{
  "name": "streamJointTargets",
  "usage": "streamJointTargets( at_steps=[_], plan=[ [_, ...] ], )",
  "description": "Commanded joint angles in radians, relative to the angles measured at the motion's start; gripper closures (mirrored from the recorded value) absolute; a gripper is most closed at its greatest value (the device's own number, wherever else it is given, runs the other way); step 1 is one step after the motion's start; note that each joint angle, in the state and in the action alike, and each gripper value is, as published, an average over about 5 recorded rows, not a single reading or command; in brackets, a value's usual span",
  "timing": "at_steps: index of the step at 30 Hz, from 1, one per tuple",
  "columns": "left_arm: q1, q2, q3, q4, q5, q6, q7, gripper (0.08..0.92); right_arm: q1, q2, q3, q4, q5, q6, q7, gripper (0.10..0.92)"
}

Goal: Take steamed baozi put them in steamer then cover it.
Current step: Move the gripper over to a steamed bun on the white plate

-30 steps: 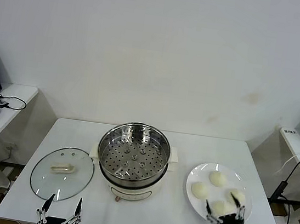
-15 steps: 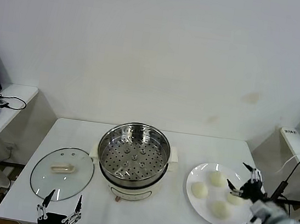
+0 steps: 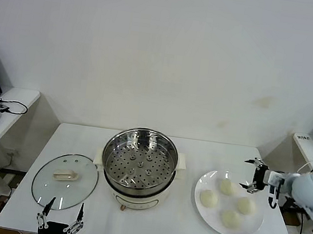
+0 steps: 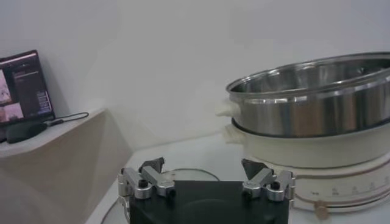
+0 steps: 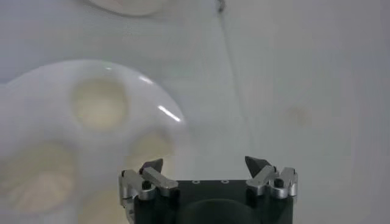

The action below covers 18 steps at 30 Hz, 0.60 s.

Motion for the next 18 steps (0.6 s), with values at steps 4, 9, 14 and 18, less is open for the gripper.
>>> streamJointTargets(
  at_steps=[4,9,14,18],
  plan=[
    [0.005,-0.006,-0.001,-0.007,0.011,-0.007,-0.001,0.177,0.375,0.029,-0.396,-0.176,0.004,0.016,-0.149,0.203],
    [0.006,-0.006,-0.005,-0.003,0.014,-0.010,-0.001,0.177,0.427,0.092,-0.468,-0.209,0.004,0.004,-0.161,0.203],
    [0.004,-0.006,-0.010,-0.002,0.013,-0.011,-0.001,0.177,0.433,0.133,-0.516,-0.222,-0.007,-0.011,-0.157,0.203],
    [0.003,-0.006,-0.013,-0.001,0.013,-0.011,-0.001,0.177,0.419,0.166,-0.523,-0.251,-0.025,-0.010,-0.150,0.203]
  ],
)
